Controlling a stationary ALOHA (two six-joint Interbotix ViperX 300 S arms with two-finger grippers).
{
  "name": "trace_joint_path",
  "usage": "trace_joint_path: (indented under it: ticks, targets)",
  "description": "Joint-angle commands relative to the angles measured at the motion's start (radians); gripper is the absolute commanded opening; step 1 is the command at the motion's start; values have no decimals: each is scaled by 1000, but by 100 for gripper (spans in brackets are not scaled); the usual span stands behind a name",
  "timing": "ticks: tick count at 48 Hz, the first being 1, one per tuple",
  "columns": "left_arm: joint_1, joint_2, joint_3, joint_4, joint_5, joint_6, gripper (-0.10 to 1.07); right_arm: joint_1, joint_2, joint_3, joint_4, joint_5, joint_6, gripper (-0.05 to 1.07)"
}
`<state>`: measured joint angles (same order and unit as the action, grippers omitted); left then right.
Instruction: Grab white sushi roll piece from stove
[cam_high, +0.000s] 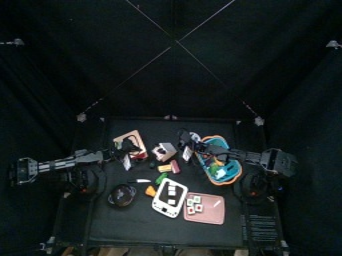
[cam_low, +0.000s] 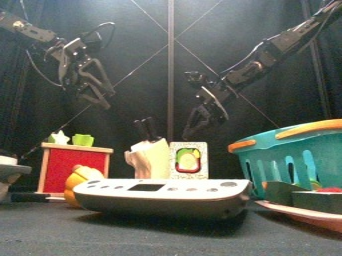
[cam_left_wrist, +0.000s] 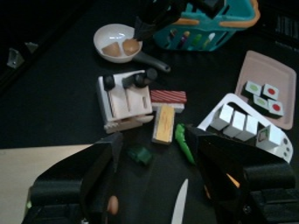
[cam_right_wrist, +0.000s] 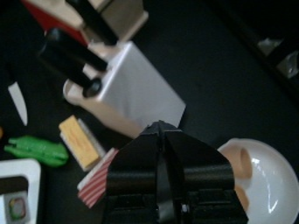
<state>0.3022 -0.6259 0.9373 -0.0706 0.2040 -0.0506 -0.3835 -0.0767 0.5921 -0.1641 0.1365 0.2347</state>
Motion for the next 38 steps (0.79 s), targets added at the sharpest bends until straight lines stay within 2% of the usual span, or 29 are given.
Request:
trace_joint_path:
  ticks: [1, 9, 14, 21, 27, 31, 38]
  targets:
    - [-41, -12, 18, 3, -35, 8, 93, 66, -69, -9, 31, 115, -2, 38]
    - [-129, -31, 86, 69, -64, 31, 93, 193, -138, -29, 130, 347, 2, 38]
    - [-161, -34, 127, 133, -103, 41, 93, 258, -161, -55, 236, 433, 6, 39]
    - [-167, -37, 179, 158, -229, 44, 93, 272, -172, -72, 426, 451, 89, 44]
    - [-167, -48, 229, 170, -321, 48, 93, 272, -183, -77, 552, 456, 210, 54]
    - [-167, -74, 242, 196, -328, 46, 93, 270, -179, -84, 591, 440, 324, 63]
    - [-164, -143, 252, 218, -322, 43, 93, 272, -155, -114, 580, 419, 517, 74]
